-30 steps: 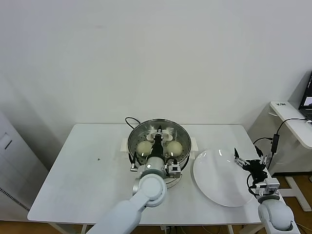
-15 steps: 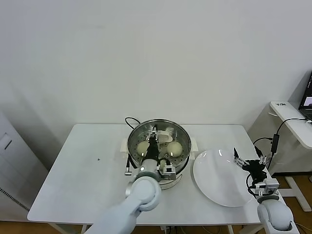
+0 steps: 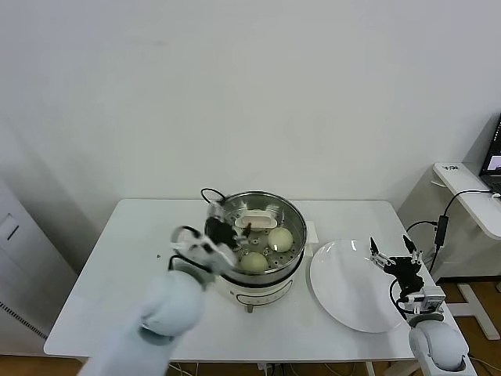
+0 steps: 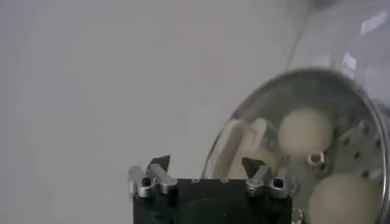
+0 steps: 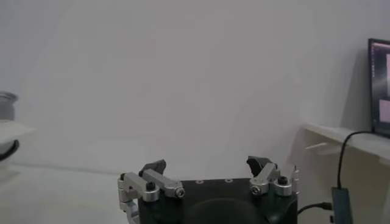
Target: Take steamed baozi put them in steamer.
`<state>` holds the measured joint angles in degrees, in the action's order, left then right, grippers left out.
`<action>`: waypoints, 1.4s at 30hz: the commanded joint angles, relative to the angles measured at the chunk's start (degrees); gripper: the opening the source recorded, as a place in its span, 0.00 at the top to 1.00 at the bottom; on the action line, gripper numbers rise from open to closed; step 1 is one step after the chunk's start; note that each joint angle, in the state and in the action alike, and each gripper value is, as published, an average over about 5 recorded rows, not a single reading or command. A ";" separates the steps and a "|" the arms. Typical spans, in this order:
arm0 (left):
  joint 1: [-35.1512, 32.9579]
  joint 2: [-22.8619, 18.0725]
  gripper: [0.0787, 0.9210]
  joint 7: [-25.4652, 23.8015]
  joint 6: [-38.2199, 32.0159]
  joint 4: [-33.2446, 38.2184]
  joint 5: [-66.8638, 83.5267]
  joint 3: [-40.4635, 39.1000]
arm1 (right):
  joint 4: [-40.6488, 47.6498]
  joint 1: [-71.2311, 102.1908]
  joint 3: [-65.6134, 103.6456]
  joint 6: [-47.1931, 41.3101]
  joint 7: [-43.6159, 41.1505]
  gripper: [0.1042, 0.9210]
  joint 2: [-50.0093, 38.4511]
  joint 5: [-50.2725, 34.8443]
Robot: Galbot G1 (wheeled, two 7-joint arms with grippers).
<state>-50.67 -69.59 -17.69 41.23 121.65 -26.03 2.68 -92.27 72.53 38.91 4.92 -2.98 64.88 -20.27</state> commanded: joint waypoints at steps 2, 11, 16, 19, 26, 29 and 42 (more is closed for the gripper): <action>-13.75 6.09 0.12 13.19 -12.69 -2.01 70.16 38.26 | -1.99 1.00 -0.68 -1.13 -1.78 0.12 -1.46 -4.95; -25.45 6.53 0.12 10.54 -21.75 -13.44 56.93 40.82 | -3.54 2.32 0.03 -4.88 -2.14 0.12 -1.23 -5.04; -25.69 3.48 0.12 10.82 -21.95 -14.12 53.49 37.70 | -3.87 1.91 -0.34 -6.45 0.29 0.12 -0.74 -5.05; -24.81 2.89 0.12 11.68 -21.44 -16.07 52.11 35.96 | -3.81 2.19 -0.40 -6.80 0.21 0.12 -0.71 -5.16; -23.46 3.16 0.12 12.54 -22.18 -20.22 50.90 34.56 | -3.83 3.08 -0.63 -7.10 -0.06 0.12 0.09 -4.96; -23.03 3.69 0.12 12.43 -23.14 -21.80 50.86 34.94 | -4.03 3.59 -0.48 -7.22 0.06 0.12 0.37 -4.63; -23.82 3.89 0.12 11.78 -24.08 -21.25 50.07 35.46 | -4.78 4.61 0.02 -8.44 -0.77 0.12 1.73 -3.77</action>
<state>-73.77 -65.67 -6.08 18.33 102.11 23.96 37.72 -96.70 76.61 38.72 -2.79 -3.16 66.01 -24.63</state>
